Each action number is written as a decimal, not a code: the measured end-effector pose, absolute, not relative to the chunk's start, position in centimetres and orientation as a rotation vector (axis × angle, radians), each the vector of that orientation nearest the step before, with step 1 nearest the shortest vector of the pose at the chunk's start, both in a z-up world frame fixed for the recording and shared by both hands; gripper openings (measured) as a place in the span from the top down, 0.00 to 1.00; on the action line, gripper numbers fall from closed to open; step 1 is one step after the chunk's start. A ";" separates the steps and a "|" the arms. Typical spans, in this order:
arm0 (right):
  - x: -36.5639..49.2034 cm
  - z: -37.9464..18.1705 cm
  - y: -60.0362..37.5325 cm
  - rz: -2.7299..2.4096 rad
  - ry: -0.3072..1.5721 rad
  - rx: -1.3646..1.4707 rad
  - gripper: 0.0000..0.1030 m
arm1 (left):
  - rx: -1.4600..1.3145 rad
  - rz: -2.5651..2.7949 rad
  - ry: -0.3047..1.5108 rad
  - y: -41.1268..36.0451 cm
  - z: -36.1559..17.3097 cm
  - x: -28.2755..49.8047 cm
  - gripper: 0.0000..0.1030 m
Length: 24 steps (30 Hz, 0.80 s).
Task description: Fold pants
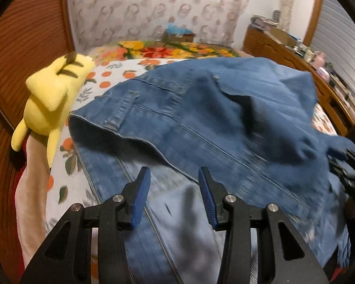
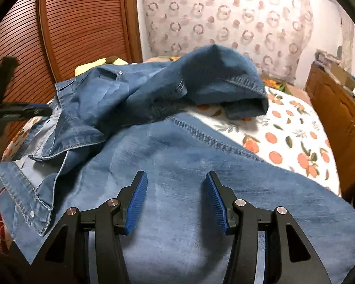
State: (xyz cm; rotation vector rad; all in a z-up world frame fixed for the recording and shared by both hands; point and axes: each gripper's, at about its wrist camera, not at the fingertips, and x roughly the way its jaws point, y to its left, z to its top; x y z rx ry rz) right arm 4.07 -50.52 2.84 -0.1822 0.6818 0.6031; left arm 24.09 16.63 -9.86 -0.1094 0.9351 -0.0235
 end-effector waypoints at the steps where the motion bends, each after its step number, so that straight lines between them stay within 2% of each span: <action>1: 4.1 2.9 -50.6 0.607 0.676 -0.174 0.48 | -0.123 -0.024 0.944 16.9 -10.1 24.6 0.58; 4: 4.3 2.8 -50.8 0.617 0.680 -0.147 0.48 | -0.142 -0.048 0.944 16.9 -10.3 25.3 0.62; 9: 5.0 2.4 -51.7 0.627 0.703 -0.100 0.48 | -0.102 -0.055 0.917 16.2 -9.2 26.1 0.95; 16: 5.5 2.3 -52.6 0.608 0.724 -0.097 0.48 | -0.031 0.003 0.760 17.2 -4.1 26.4 0.98; 24: 6.3 5.3 -54.1 0.582 0.689 -0.130 0.48 | -0.047 0.153 0.667 23.5 0.1 30.3 0.98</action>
